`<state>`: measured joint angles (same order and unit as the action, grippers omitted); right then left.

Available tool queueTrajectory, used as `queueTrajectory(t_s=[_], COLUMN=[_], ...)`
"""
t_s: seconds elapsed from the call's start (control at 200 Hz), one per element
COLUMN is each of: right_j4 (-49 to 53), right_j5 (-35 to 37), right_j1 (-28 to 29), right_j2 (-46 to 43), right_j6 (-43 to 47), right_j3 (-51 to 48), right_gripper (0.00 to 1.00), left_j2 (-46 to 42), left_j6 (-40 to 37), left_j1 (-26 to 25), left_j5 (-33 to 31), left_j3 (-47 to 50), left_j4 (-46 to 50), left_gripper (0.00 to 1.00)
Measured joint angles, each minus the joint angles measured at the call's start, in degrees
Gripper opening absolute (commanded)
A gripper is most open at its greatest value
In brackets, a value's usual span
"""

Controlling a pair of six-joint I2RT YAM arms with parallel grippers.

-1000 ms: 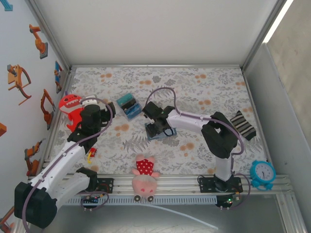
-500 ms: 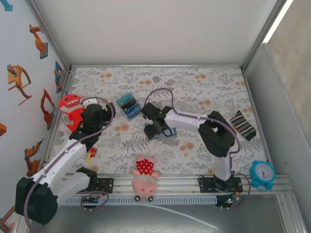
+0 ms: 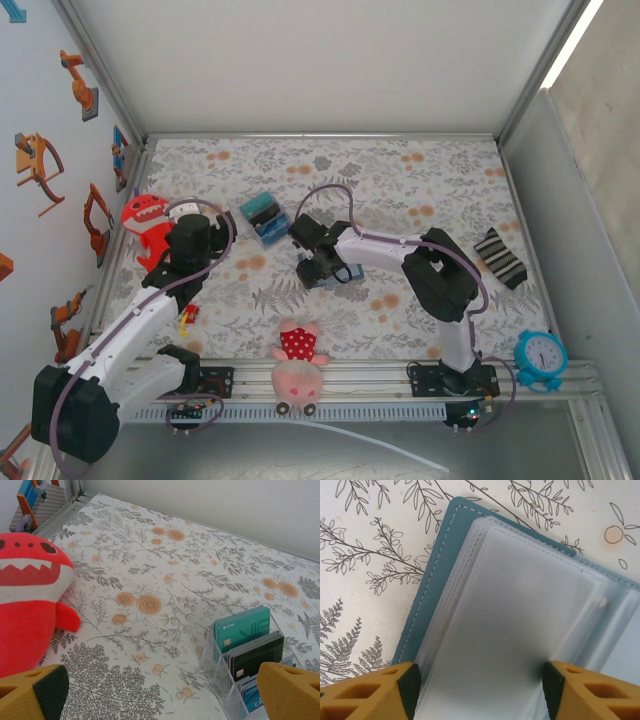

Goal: Take the credit cards out of the card holder

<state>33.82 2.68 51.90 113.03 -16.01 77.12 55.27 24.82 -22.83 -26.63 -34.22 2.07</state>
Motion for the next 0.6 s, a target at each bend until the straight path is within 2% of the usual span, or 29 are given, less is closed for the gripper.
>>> queueTrajectory(t_s=[0.376,0.501,0.601], right_j4=[-0.09,-0.09,-0.07], right_j5=[-0.02,0.04,0.66], right_j1=[0.00,0.00,0.00], right_j2=[-0.22,-0.42,-0.68], right_j6=[-0.66,-0.83,-1.07], right_j3=[0.00,-0.02,-0.02], right_gripper=[0.46,0.37,0.36], left_j2=[-0.55,-1.29,-1.84], left_j6=[-0.02,-0.02,-0.02], left_j1=[0.04,0.04,0.04], left_j5=[0.07,0.09,0.28], left_j3=[-0.02,-0.04,-0.07], left_j4=[1.16,1.84,2.21], left_gripper=[0.97,0.97,0.97])
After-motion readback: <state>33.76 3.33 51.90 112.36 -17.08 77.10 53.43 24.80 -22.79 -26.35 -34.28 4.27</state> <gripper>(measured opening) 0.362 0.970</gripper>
